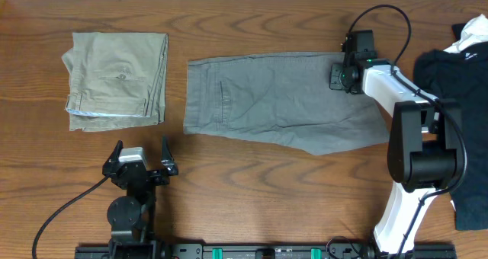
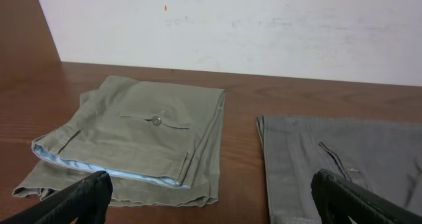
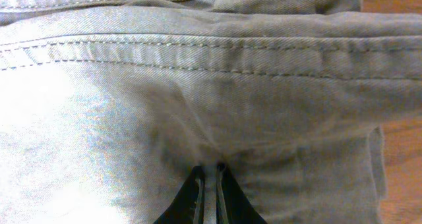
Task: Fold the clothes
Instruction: 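Move the left gripper to the trousers' left end and right gripper to right end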
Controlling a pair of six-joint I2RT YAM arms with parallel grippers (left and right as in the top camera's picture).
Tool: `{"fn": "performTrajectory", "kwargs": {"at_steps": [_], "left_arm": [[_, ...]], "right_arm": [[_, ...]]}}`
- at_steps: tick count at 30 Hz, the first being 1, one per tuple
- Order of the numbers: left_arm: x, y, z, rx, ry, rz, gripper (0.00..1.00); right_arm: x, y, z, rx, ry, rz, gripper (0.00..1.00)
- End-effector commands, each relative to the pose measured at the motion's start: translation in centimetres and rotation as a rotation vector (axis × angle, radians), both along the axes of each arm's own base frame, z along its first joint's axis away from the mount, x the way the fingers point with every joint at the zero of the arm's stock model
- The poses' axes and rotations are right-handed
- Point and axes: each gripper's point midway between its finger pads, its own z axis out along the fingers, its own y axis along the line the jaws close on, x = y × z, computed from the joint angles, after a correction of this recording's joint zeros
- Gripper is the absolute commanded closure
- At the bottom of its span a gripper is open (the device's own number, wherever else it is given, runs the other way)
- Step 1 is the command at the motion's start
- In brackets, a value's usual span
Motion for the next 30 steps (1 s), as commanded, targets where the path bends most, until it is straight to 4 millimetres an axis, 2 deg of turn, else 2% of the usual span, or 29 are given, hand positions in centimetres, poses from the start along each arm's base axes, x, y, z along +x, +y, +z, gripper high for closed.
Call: {"fn": "performTrajectory", "kwargs": {"at_steps": [1,5,8,13,20,22,24,26,28,30], "left_arm": [[-0.1,0.0,-1.8,0.017,0.052,-0.001,0.02],[-0.1,0.0,-1.8,0.017,0.052,-0.001,0.02],[-0.1,0.0,-1.8,0.017,0.052,-0.001,0.02],[-0.1,0.0,-1.8,0.017,0.052,-0.001,0.02],[-0.1,0.3,-1.5,0.035,0.041,0.013,0.02],[-0.1,0.3,-1.5,0.035,0.042,0.012,0.02],[0.0,0.3,-1.3,0.034,0.034,0.012,0.02],[0.0,0.2,-1.1,0.033,0.026,0.010,0.02],[0.2,-0.7,0.2,0.028,-0.029,-0.039,0.02],[0.2,-2.4,2.1,0.023,-0.098,-0.142,0.02]], "right_arm": [[-2.6,0.5,-4.1,0.008,0.120,0.002,0.93],[-3.1,0.0,-4.3,0.009,0.141,-0.016,0.91],[-3.7,-0.5,-4.4,0.002,0.167,-0.027,0.85],[-4.6,-2.8,-4.6,-0.078,0.199,-0.089,0.84],[-4.5,-3.3,-4.5,-0.076,0.198,-0.101,0.80],[-4.5,-3.3,-4.5,-0.076,0.198,-0.100,0.73],[-4.6,-3.2,-4.6,-0.072,0.202,-0.099,0.55],[-4.7,-3.0,-4.6,-0.062,0.207,-0.095,0.44],[-4.7,-2.7,-4.6,-0.046,0.209,-0.088,0.40],[-4.7,-2.4,-4.6,-0.026,0.209,-0.082,0.37]]}}
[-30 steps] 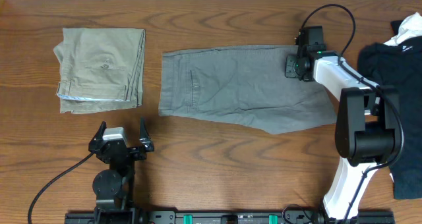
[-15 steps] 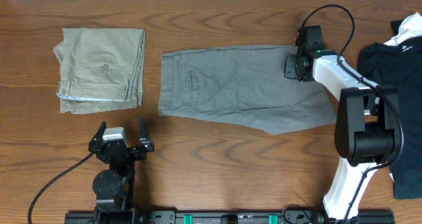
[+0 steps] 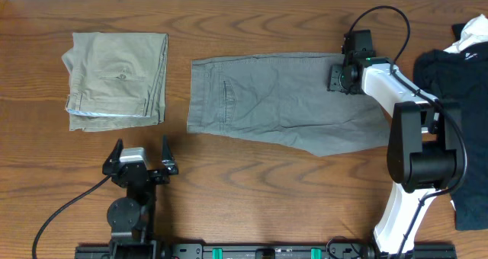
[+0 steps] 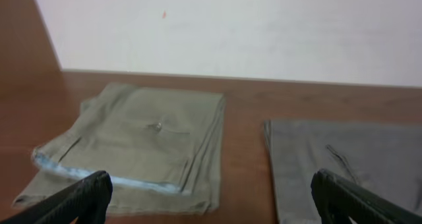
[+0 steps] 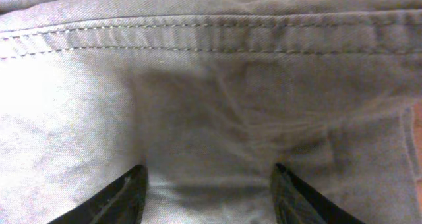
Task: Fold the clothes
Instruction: 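Move the left gripper to the trousers' left end and right gripper to right end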
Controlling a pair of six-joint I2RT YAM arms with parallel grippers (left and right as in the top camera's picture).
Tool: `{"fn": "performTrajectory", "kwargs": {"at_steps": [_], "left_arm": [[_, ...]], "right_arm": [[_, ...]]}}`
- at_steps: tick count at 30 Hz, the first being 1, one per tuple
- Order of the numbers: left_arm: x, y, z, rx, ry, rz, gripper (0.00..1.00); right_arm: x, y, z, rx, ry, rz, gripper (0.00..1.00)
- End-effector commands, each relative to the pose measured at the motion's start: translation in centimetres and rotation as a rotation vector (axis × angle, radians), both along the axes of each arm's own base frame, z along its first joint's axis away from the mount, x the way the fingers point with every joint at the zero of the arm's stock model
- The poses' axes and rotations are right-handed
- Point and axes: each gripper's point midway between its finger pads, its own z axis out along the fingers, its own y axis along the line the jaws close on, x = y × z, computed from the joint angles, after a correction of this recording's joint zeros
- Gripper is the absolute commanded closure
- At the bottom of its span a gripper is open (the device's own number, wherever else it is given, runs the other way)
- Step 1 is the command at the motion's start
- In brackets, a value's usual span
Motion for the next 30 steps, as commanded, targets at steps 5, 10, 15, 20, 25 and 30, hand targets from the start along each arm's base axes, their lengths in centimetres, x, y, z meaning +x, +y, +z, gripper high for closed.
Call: {"fn": "performTrajectory", "kwargs": {"at_steps": [5,10,15,20,25,30], "left_arm": [[-0.8,-3.3,5.7,0.005,-0.126,-0.190,0.02],[-1.0,-3.3,10.5,0.059,-0.053,-0.193,0.02],[1.6,-3.6,14.9,0.088,0.117,-0.220,0.02],[6.2,-4.6,16.8,0.051,0.349,-0.287,0.02],[11.1,-4.7,14.8,0.016,0.648,-0.297,0.02],[15.7,-4.7,10.7,-0.014,0.854,-0.299,0.02]], "right_arm": [[-2.9,-0.5,-3.7,0.064,0.130,-0.017,0.33],[-1.6,0.6,-1.2,0.122,0.083,0.010,0.30],[-0.9,1.8,3.3,0.186,0.038,0.037,0.28],[-0.7,1.6,9.9,0.188,-0.030,0.064,0.28],[-1.2,0.1,16.3,0.158,-0.097,0.097,0.31],[-1.7,-2.8,19.6,0.139,-0.148,0.063,0.32]]}}
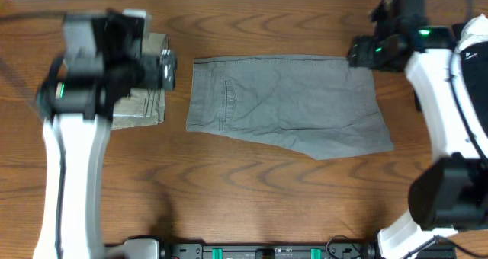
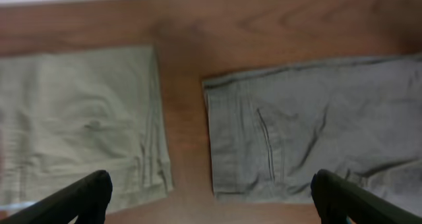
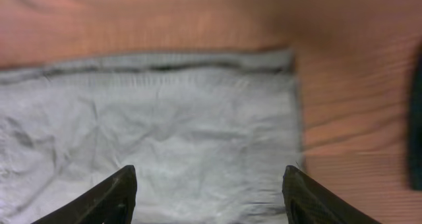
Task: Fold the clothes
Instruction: 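Move the left gripper to the trousers' left end and right gripper to right end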
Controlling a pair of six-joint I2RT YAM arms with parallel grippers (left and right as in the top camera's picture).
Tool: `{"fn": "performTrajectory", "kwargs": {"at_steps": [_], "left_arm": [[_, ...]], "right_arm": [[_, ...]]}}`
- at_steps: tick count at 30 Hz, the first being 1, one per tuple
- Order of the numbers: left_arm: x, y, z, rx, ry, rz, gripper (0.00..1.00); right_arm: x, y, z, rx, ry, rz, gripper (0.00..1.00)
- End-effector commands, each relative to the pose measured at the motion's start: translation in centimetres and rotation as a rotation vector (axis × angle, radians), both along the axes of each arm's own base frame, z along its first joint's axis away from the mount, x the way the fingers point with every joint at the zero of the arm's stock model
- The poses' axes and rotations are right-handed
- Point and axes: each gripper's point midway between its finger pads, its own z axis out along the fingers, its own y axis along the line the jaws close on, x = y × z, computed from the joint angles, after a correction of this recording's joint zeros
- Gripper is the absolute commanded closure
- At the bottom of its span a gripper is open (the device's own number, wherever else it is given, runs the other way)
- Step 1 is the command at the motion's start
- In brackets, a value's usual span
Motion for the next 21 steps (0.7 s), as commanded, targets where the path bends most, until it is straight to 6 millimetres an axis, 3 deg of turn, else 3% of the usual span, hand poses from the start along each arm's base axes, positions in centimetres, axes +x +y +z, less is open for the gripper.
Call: {"fn": "performTrajectory", "kwargs": {"at_steps": [1,4,11,15,21], "left_arm": [[2.9,-0.3,-2.1,-0.002,0.059,-0.020,0.02],[5.6,-0.3,-4.9,-0.002,0.085,-0.020,0.02],[7.6,-1.1,-11.2,-0.041,0.212,-0.046,0.02],[7.9,-1.9,-13.4,-0.082,0.264,-0.071,0.02],[7.8,-1.9,-15.1,-0.083,0.304,-0.069,0.02]], "right_arm": [[-0.1,-2.4,1.2,-0.021,-0.025,-0.011,0.32],[-0.2,-4.8,0.8,-0.048,-0.021,-0.014,0.32],[-0.1,-6.9,-1.3,-0.130,-0.003,0.102,0.27],[0.6,-7.0,-3.0,-0.146,0.004,0.137,0.30],[2.6,-7.0,-7.7,-0.156,0.022,0.219,0.34]]}}
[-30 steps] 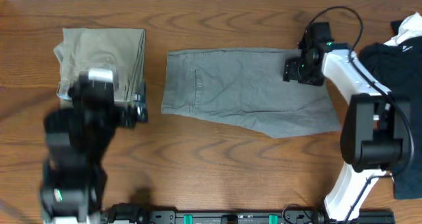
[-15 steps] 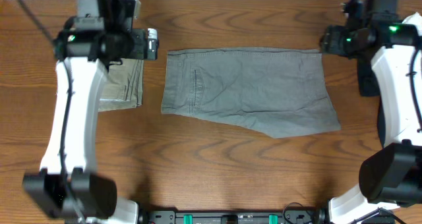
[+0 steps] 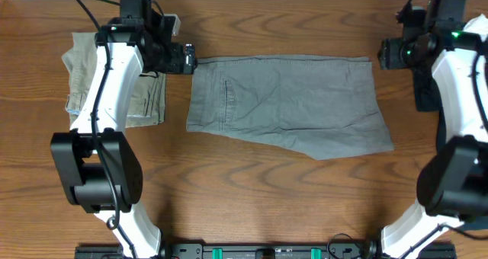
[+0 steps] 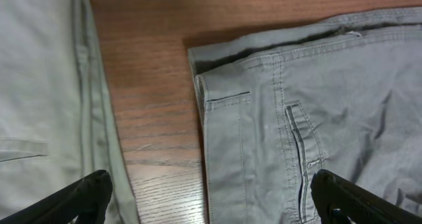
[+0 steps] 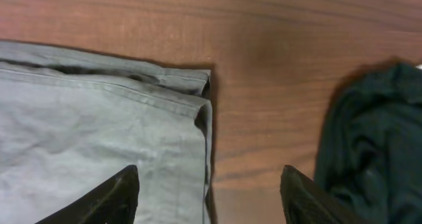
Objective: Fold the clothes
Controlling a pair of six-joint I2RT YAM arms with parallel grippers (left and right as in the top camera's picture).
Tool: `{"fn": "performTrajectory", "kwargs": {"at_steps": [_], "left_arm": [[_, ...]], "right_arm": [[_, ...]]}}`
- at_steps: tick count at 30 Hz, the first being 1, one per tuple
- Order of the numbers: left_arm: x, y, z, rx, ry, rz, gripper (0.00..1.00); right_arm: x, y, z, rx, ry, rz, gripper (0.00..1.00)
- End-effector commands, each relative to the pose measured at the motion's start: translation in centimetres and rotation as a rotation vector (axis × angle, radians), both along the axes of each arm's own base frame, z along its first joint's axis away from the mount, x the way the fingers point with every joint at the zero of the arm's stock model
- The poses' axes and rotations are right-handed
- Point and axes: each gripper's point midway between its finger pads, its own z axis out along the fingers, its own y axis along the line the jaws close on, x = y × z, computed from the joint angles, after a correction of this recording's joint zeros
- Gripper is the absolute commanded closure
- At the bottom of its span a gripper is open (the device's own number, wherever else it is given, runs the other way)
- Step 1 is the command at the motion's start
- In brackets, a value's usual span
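Note:
Grey shorts [image 3: 282, 99] lie flat in the middle of the wooden table. My left gripper [image 3: 187, 59] hovers open at their far left corner; in the left wrist view the left gripper [image 4: 208, 201] straddles the waistband edge of the shorts [image 4: 283, 118] with nothing held. At the far right corner my right gripper [image 3: 385, 55] also stands open. Seen from the right wrist, the right gripper [image 5: 208, 197] spans the hem edge of the shorts [image 5: 99, 125] and bare wood.
Folded khaki trousers [image 3: 114, 84] lie at the far left, partly under my left arm, and show again [image 4: 39, 85] left of the shorts. A dark garment pile [image 3: 425, 91] [image 5: 369, 138] sits just right of the shorts. A white wall edges the table's far side.
Both grippers, still open, are closer to the table. The left now sits at the shorts' far left corner; the right has moved right to the far right corner. The shorts have not moved.
First my left arm rested open at the table's front edge while the right gripper was shut on the shorts' far right part. Then the right gripper stood open on the cloth, the shorts lying a little further right. Later both arms were raised over the far side; now each is open at a far corner.

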Motion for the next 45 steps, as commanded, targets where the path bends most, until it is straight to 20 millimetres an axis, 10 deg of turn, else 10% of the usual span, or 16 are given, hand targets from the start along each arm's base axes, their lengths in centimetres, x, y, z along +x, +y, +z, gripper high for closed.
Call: {"fn": "performTrajectory", "kwargs": {"at_steps": [1,15,27,45], "left_arm": [[0.3,-0.4,0.3,-0.014,-0.010,-0.021,0.02],[0.3,-0.4,0.3,-0.014,-0.010,-0.021,0.02],[0.2,-0.4,0.3,-0.014,-0.007,-0.021,0.02],[-0.2,-0.4,0.1,-0.014,0.009,-0.020,0.02]], "right_arm": [[0.5,0.2,-3.8,-0.013,0.049,0.084,0.35],[3.4,1.9,-11.0,0.090,0.045,0.160,0.51],[3.6,2.0,-11.6,0.089,0.043,0.161,0.29],[3.4,2.5,-12.5,0.120,0.029,0.175,0.35]]}}
